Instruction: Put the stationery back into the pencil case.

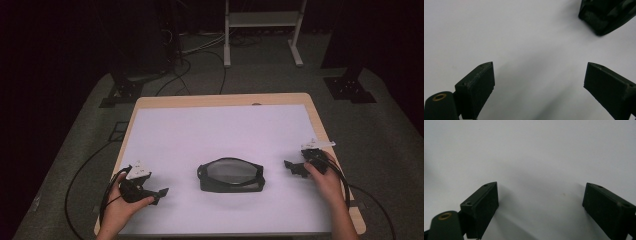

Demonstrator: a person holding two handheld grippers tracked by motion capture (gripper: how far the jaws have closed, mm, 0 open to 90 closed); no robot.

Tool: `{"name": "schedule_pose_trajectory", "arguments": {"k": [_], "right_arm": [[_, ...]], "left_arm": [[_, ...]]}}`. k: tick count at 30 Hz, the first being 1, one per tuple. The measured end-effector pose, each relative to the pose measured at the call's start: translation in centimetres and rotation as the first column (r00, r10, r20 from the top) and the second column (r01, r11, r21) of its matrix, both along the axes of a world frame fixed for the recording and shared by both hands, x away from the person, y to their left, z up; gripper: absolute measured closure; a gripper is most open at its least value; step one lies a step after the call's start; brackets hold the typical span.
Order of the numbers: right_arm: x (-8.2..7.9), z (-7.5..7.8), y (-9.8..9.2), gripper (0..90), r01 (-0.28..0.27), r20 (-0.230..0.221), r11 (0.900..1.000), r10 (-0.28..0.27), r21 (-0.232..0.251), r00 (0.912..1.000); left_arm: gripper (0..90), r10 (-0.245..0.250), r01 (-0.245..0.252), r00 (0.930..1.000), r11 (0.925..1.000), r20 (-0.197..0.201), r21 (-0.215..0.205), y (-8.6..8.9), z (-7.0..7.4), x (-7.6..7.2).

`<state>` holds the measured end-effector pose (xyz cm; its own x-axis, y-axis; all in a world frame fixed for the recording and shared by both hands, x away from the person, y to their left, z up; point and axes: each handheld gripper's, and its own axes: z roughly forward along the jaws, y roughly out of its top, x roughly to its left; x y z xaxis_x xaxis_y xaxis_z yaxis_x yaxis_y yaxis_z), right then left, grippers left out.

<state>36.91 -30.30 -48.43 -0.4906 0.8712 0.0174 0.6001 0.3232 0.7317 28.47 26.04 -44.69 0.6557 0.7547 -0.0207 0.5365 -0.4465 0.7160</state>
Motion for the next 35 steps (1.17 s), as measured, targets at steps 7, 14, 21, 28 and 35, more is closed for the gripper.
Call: {"name": "schedule_pose_trajectory", "arguments": {"k": [7, 14, 21, 28, 35], "right_arm": [[0.0, 0.0, 0.0, 12.2, 0.000, 0.001, 1.000, 0.000, -0.001, 1.0000], [0.0, 0.0, 0.0, 12.2, 0.000, 0.000, 1.000, 0.000, 0.000, 1.0000], [0.0, 0.0, 0.0, 12.1, 0.000, 0.000, 1.000, 0.000, 0.000, 1.0000], [0.0, 0.0, 0.0, 12.2, 0.000, 0.001, 1.000, 0.000, -0.001, 1.0000], [0.0, 0.0, 0.0, 12.2, 0.001, 0.001, 1.000, -0.001, -0.001, 1.0000]], "left_arm": [[7.6, 0.068, -0.068, 0.9977, 0.9973, -0.003, 0.027, 1.6, -0.9, -0.7], [7.6, 0.111, -0.111, 0.9937, 0.9926, -0.008, 0.049, 2.6, -2.2, -0.9], [7.6, 0.150, -0.150, 0.9887, 0.9877, 0.004, 0.045, 3.7, -2.7, -0.8], [1.8, 0.144, -0.145, 0.9893, 0.9883, 0.022, 0.048, 3.5, -3.1, -0.9], [1.0, 0.149, -0.150, 0.9886, 0.9877, 0.022, 0.046, 3.5, -3.1, -0.9]]}}
